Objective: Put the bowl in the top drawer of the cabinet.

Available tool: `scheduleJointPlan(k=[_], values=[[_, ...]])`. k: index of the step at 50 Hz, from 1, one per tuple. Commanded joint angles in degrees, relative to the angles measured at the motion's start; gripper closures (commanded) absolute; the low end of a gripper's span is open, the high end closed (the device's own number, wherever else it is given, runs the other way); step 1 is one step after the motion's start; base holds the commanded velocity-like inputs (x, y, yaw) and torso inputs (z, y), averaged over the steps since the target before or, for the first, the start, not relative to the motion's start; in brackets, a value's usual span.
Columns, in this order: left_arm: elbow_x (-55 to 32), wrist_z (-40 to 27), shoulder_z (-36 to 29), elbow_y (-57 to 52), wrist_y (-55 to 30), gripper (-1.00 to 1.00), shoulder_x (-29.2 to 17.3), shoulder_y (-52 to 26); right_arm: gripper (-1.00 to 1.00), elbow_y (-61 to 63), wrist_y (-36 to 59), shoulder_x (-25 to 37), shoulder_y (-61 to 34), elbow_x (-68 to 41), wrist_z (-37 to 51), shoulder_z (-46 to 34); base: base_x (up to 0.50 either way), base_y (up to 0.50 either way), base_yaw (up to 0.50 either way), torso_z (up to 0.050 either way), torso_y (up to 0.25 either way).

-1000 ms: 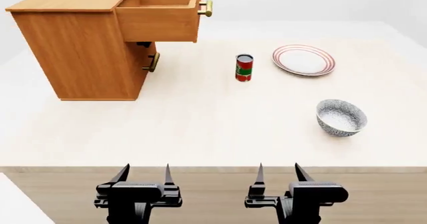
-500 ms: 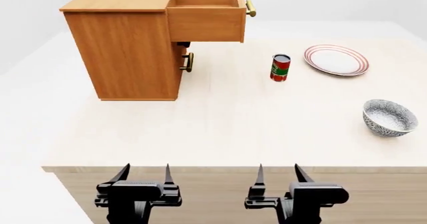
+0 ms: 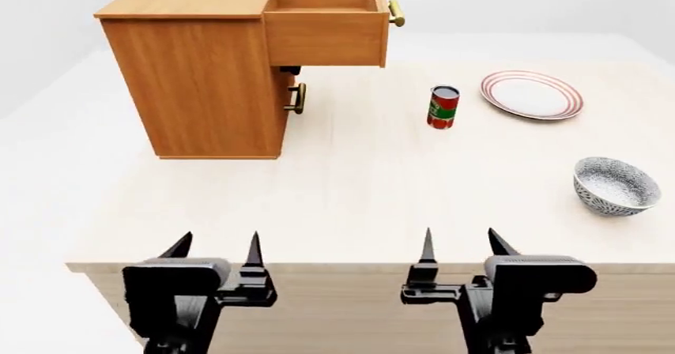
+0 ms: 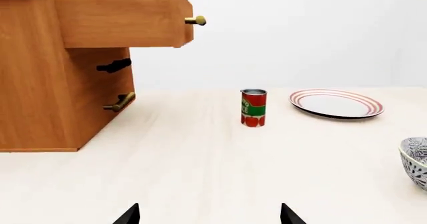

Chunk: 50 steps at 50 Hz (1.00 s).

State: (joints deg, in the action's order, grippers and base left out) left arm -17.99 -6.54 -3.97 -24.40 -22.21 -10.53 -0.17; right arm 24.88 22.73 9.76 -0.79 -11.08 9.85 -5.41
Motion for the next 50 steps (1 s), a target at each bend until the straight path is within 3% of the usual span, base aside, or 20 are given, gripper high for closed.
scheduleJointPlan(k=[1, 6, 11, 14, 17, 25, 38, 50], values=[[-15.3, -2.9, 7.3, -24.3, -19.9, -1.00, -5.2, -2.1, -1.00, 25.3, 27.4, 3.9, -6.3, -7.1, 3.4, 3.3, 0.00, 0.00, 0.00, 0.000, 0.000], [-34.8, -9.4, 17.0, -29.3, -32.1, -1.00, -7.6, -12.8, -1.00, 35.1, 48.6, 5.2, -19.0, -21.0, 5.4, 12.3, 0.00, 0.00, 0.00, 0.000, 0.000], [-51.3, -16.8, 21.8, -26.5, -37.7, -1.00, -11.1, -27.3, -1.00, 32.6, 64.7, 10.0, -37.4, -64.0, 29.9, 28.4, 0.00, 0.00, 0.00, 0.000, 0.000], [-54.3, -18.1, 21.7, -22.3, -39.0, -1.00, -13.2, -35.5, -1.00, 25.4, 60.3, 18.5, -46.6, -87.9, 49.6, 25.4, 0.00, 0.00, 0.00, 0.000, 0.000], [-55.0, -18.6, 21.3, -17.9, -39.6, -1.00, -14.5, -41.3, -1.00, 22.5, 56.3, 23.9, -52.3, -95.1, 55.7, 22.5, 0.02, 0.00, 0.00, 0.000, 0.000], [-53.1, -19.2, 19.8, -11.8, -39.6, -1.00, -16.0, -50.6, -1.00, 17.9, 57.0, 30.7, -61.9, -97.3, 55.4, 18.7, 0.13, 0.00, 0.00, 0.000, 0.000], [-48.9, -16.3, 15.5, -3.5, -38.1, -1.00, -15.9, -60.9, -1.00, 12.4, 61.2, 29.9, -72.8, -88.0, 45.1, 14.4, 0.35, 0.00, 0.00, 0.000, 0.000], [-52.6, -17.7, 15.1, -2.2, -40.5, -1.00, -16.8, -66.9, -1.00, 8.8, 62.8, 30.2, -80.3, -80.5, 37.7, 8.6, 0.39, 0.00, 0.00, 0.000, 0.000]])
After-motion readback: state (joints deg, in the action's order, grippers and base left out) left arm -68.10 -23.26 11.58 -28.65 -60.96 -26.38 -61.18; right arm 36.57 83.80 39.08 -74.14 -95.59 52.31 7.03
